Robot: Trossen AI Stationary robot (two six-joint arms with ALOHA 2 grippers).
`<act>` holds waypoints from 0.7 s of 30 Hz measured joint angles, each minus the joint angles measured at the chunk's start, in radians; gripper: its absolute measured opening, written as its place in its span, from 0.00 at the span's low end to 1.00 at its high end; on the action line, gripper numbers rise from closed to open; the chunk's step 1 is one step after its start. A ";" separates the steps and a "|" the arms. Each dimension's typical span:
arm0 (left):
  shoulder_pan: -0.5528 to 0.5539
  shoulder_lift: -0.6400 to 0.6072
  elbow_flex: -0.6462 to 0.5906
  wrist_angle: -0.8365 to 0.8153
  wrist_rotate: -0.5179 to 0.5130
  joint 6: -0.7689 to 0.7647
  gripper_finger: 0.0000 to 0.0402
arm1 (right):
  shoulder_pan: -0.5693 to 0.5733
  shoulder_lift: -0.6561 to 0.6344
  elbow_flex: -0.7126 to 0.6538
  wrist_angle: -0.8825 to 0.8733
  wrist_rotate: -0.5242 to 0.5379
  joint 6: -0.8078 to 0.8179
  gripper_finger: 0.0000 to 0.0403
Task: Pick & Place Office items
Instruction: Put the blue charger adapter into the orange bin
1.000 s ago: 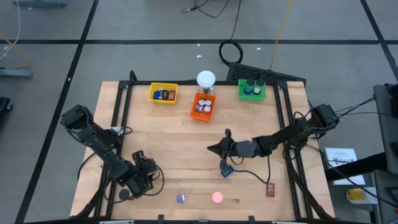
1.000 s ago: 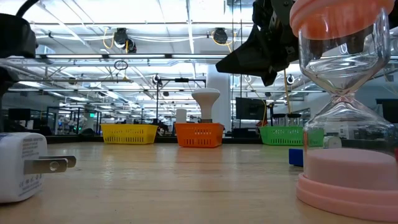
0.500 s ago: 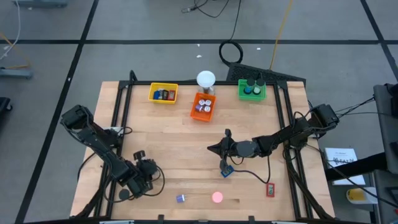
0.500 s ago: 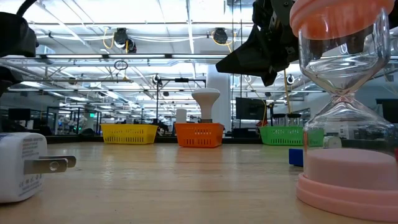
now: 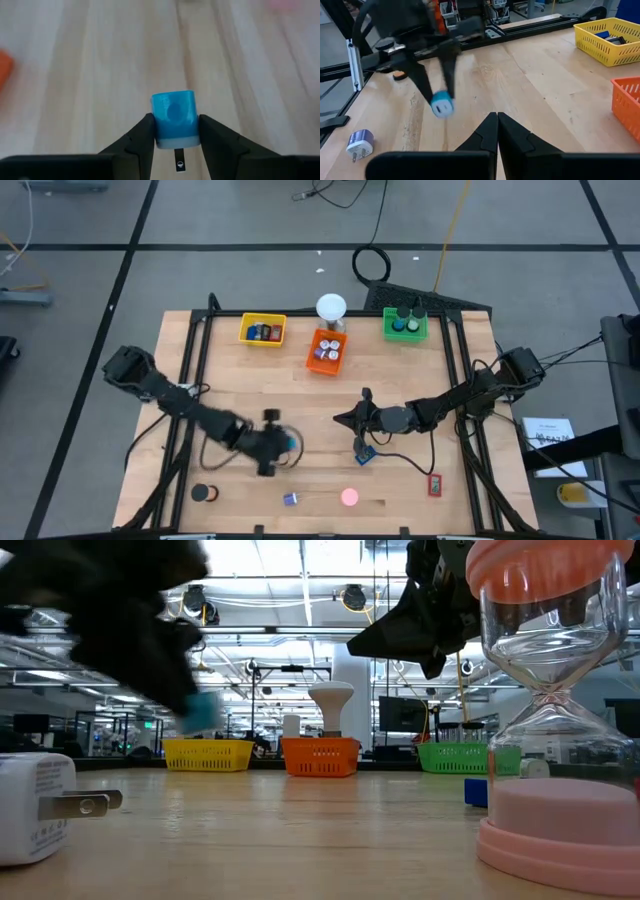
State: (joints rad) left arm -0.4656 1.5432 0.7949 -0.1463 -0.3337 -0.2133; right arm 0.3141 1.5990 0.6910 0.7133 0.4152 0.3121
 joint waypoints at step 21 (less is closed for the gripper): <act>0.256 0.178 -0.025 0.301 0.203 0.204 0.49 | 0.046 0.000 0.000 0.001 0.007 -0.052 0.01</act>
State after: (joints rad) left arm -0.2096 1.7213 0.7696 0.1547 -0.1309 -0.0095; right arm 0.3603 1.5993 0.6910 0.7141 0.4225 0.2600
